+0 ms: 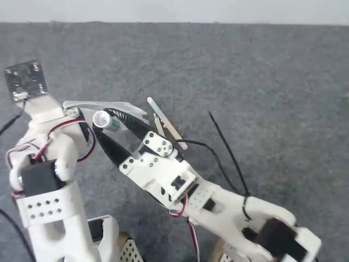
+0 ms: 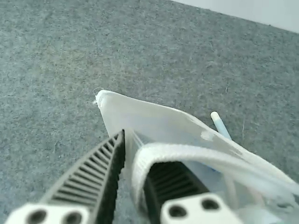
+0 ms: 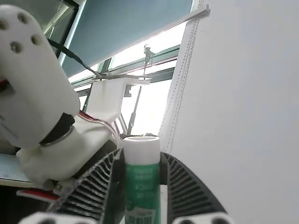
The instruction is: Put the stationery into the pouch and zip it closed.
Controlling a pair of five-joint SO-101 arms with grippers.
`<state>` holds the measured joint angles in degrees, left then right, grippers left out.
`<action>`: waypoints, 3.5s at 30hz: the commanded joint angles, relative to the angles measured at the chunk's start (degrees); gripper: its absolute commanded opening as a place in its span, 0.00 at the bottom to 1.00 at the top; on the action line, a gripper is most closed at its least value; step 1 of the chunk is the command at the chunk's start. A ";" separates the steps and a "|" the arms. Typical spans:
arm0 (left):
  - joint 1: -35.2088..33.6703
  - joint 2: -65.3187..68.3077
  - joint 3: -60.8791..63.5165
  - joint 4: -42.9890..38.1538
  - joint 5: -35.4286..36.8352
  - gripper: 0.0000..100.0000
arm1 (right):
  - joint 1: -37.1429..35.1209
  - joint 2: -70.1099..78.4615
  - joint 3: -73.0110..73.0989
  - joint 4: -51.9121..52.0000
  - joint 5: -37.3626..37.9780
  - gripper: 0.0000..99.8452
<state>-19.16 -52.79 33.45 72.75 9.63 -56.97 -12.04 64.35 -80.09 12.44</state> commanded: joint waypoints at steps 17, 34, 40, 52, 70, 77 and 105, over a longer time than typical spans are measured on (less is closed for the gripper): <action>0.09 -0.88 -0.66 -2.99 0.79 0.01 | 4.09 12.26 -7.21 -1.01 0.62 0.03; -2.81 -0.88 0.22 -4.04 0.70 0.01 | 4.18 4.35 -0.62 2.59 0.70 0.12; -3.60 -0.88 0.22 -4.13 0.70 0.01 | 8.04 -9.19 1.14 22.20 0.09 0.12; -9.93 -0.88 3.30 -10.37 3.25 0.01 | 23.52 -30.55 -7.74 72.04 -13.71 0.12; -12.13 -0.88 3.56 -10.46 4.84 0.01 | 24.75 0.92 -40.44 106.15 -13.63 0.12; -12.13 -0.88 3.56 -10.37 4.84 0.01 | 24.75 15.08 -55.21 118.46 -13.63 0.12; -12.13 -0.88 3.65 -10.20 4.84 0.01 | 21.67 57.36 -93.45 138.59 -9.05 0.12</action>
<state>-30.95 -52.79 37.85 64.57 13.32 -35.25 42.55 -22.24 53.80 2.24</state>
